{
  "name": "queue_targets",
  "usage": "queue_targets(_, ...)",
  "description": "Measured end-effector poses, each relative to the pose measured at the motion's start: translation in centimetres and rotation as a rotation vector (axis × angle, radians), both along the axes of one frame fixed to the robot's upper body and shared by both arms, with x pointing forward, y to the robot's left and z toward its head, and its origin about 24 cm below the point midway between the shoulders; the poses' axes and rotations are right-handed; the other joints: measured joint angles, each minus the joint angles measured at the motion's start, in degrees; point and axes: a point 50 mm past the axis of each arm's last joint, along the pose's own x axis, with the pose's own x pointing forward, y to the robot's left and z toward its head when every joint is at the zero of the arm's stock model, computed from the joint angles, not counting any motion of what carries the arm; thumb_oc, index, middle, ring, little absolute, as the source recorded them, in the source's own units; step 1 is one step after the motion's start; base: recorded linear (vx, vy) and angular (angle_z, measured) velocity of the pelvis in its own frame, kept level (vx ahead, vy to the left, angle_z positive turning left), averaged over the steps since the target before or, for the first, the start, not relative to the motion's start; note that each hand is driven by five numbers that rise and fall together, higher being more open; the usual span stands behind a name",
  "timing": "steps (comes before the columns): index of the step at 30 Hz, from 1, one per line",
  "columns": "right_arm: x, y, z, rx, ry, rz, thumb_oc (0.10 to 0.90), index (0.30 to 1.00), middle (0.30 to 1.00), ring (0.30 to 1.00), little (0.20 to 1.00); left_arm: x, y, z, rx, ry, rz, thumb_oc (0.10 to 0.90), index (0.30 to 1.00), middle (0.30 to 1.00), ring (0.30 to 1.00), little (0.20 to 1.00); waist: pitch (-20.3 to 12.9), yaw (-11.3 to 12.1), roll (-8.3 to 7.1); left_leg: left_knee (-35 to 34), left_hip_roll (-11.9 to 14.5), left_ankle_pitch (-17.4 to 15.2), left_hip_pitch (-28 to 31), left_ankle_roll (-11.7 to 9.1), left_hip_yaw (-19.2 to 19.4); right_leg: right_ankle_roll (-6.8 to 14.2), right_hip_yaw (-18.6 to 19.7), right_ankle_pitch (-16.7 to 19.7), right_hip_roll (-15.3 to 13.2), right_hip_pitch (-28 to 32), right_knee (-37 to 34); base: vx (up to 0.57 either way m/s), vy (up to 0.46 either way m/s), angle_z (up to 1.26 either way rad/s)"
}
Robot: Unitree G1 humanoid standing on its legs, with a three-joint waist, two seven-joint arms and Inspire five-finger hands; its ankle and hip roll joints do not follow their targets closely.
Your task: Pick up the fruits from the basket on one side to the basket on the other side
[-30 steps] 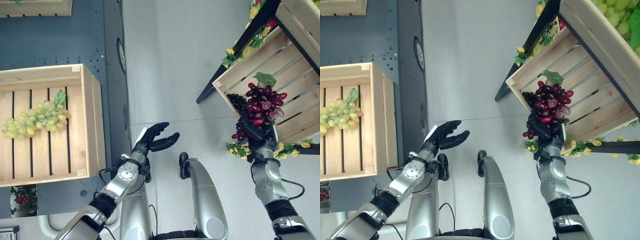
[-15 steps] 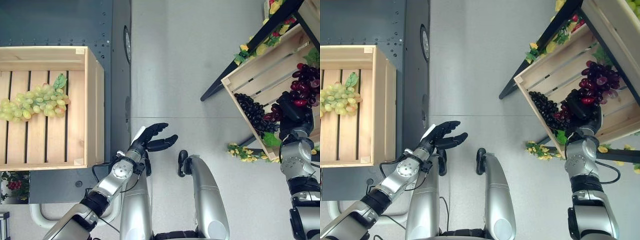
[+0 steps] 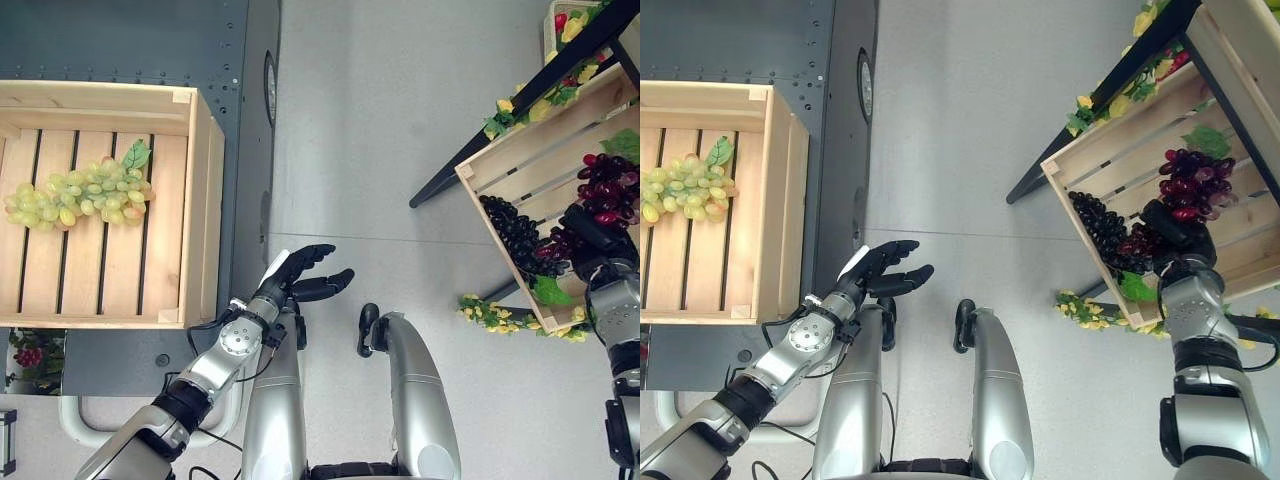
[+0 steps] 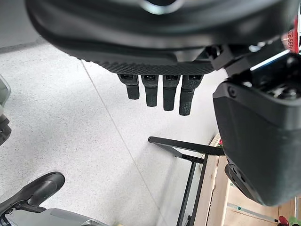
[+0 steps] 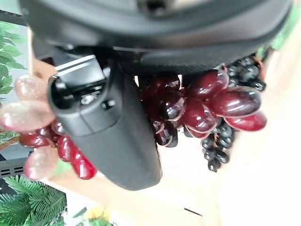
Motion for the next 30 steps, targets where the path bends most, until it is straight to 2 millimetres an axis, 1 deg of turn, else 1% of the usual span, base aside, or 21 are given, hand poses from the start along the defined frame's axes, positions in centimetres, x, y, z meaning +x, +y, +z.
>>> queue_targets(6, 0.0, -0.1, 0.2, -0.007, 0.003, -0.007, 0.8, 0.9, 0.9, 0.9, 0.9, 0.0, 0.0, 0.0, 0.001, 0.0, 0.001, 0.8, 0.9, 0.9, 0.9, 0.9, 0.0, 0.0, 0.01, -0.1, 0.0, 0.0, 0.4, 0.1, 0.0, 0.0, 0.0, 0.0, 0.0, 0.4, -0.1, 0.0, 0.0, 0.0)
queue_targets(15, 0.1, -0.2, 0.4, -0.062, 0.034, -0.022, 0.8, 0.9, 0.9, 0.9, 0.9, -0.1, 0.0, -0.1, 0.003, 0.0, 0.004, 0.8, 0.9, 0.9, 0.9, 0.9, -0.1, -0.4, 0.1, -0.3, 0.0, 0.0, 0.6, 0.1, 0.2, 0.1, 0.2, 0.0, 0.0, 0.5, -0.2, -0.01, 0.018, 0.0)
queue_targets(25, 0.0, -0.2, 0.2, -0.064, 0.035, -0.02, 0.8, 0.9, 0.9, 0.9, 0.9, -0.3, -0.4, -0.4, 0.009, 0.009, -0.007, 0.8, 0.9, 0.9, 0.9, 0.9, -0.1, -0.8, 0.13, -1.3, 0.0, 0.0, 2.1, 0.4, 0.5, 0.2, 0.3, 0.1, 0.0, 1.9, -1.3, 0.0, 0.015, 0.0)
queue_targets(28, 0.0, 0.5, -0.1, -0.081, 0.012, 0.021, 0.8, 0.9, 0.9, 0.9, 0.9, -0.3, -0.5, -0.4, 0.005, 0.006, -0.003, 0.8, 0.9, 0.9, 0.9, 0.9, -0.1, -1.1, 0.14, -1.9, 0.0, 0.0, 2.9, 0.5, 0.6, 0.2, 0.3, 0.1, 0.0, 2.7, -1.9, 0.0, 0.049, 0.0)
queue_targets(30, 0.1, 2.2, -0.9, -0.095, -0.034, 0.085, 0.8, 0.9, 0.9, 0.9, 0.9, -0.2, -0.7, -0.6, -0.004, 0.007, 0.009, 0.8, 0.9, 0.9, 0.9, 0.9, -0.1, -1.5, 0.14, -2.5, 0.0, 0.0, 3.8, 0.5, 0.9, 0.3, 0.4, 0.1, 0.0, 3.4, -2.3, 0.0, 0.045, -0.02)
